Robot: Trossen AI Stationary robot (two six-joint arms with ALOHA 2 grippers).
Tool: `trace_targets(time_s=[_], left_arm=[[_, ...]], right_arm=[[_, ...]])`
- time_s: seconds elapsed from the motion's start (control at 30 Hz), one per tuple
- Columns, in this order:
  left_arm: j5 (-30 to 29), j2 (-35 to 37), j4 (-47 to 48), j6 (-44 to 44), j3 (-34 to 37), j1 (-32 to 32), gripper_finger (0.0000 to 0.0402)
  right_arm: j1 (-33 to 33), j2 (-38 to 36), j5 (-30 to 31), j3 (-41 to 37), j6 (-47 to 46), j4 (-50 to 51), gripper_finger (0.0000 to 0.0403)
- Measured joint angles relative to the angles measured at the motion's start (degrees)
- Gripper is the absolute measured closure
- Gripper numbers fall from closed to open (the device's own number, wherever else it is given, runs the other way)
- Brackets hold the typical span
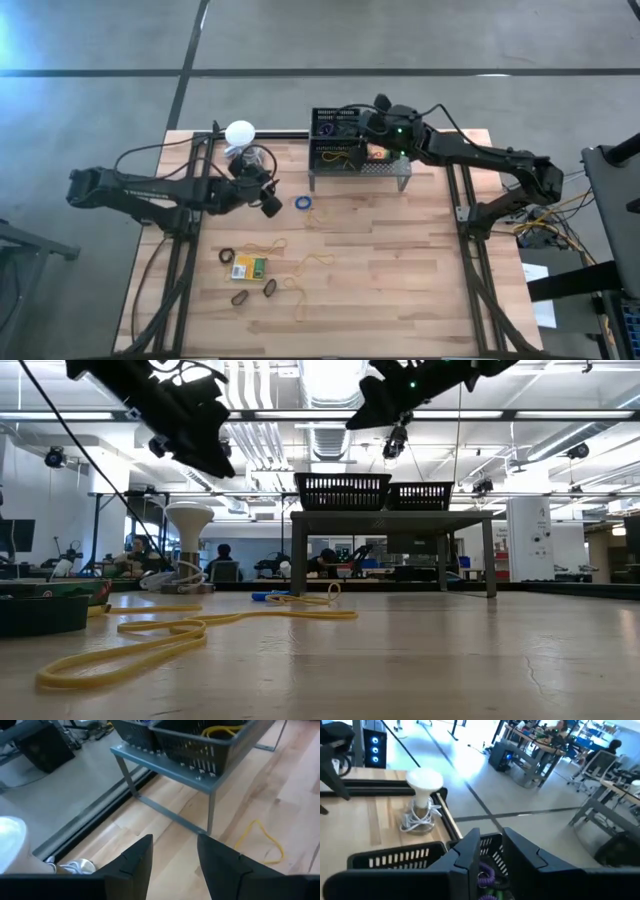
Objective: Pick & Place Office Desk Supplies
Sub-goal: Put the yellow crayon box into the right black bin
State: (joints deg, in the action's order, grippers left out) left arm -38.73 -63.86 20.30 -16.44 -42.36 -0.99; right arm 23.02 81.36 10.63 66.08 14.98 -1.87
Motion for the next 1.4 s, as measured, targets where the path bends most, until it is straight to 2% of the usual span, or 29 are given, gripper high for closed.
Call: trace_targets(time_s=[0.1,0.23,0.3,0.37,0.57,0.67,0.8,0.9,1.0,1.17,1.27,1.4], left_arm=[[-1.5,0.0,-1.1,1.1,-0.2,-1.3,0.0244],[-2.0,0.0,-0.8,1.5,-0.1,-1.7,0.0245],[-2.0,0.0,2.9,1.2,-1.0,-0.4,0.025],[-1.1,-0.4,7.8,-2.3,-3.4,2.2,0.026],[12.1,-1.3,23.6,-18.9,-14.1,10.9,0.0282],[19.1,-2.5,26.6,-30.4,-16.3,14.6,0.0283],[29.2,-4.0,27.2,-48.0,-15.0,19.4,0.0283],[31.7,-5.2,23.8,-56.5,-12.1,23.3,0.0283],[31.5,-5.7,18.9,-61.3,-8.3,25.7,0.0283],[34.7,-5.8,18.3,-66.0,-4.8,25.6,0.0283],[35.6,-6.7,18.5,-71.1,-3.0,25.7,0.0283],[37.6,-10.7,18.3,-73.2,-2.6,25.6,0.0283]], right_arm=[[-0.6,0.0,0.0,-0.8,0.3,0.3,0.0324],[-2.9,0.0,0.1,-4.2,5.1,-0.4,0.0332],[-4.6,-0.5,0.0,-5.9,6.3,-0.4,0.0339],[-6.4,-1.5,-0.1,-7.5,3.7,-0.5,0.0345],[-13.0,-8.3,0.1,-12.4,-6.2,1.9,0.0356],[-16.7,-12.5,0.0,-15.7,-9.0,1.7,0.036],[-22.7,-17.2,0.1,-20.8,-14.2,-2.5,0.036],[-28.0,-19.7,0.0,-24.6,-16.7,-5.1,0.036],[-33.4,-20.9,0.9,-27.6,-17.2,-8.7,0.036],[-41.5,-19.9,10.9,-31.0,-16.1,-14.1,0.036],[-43.6,-18.3,15.9,-31.3,-15.1,-15.7,0.036],[-44.2,-16.3,16.5,-31.4,-15.0,-17.2,0.036]])
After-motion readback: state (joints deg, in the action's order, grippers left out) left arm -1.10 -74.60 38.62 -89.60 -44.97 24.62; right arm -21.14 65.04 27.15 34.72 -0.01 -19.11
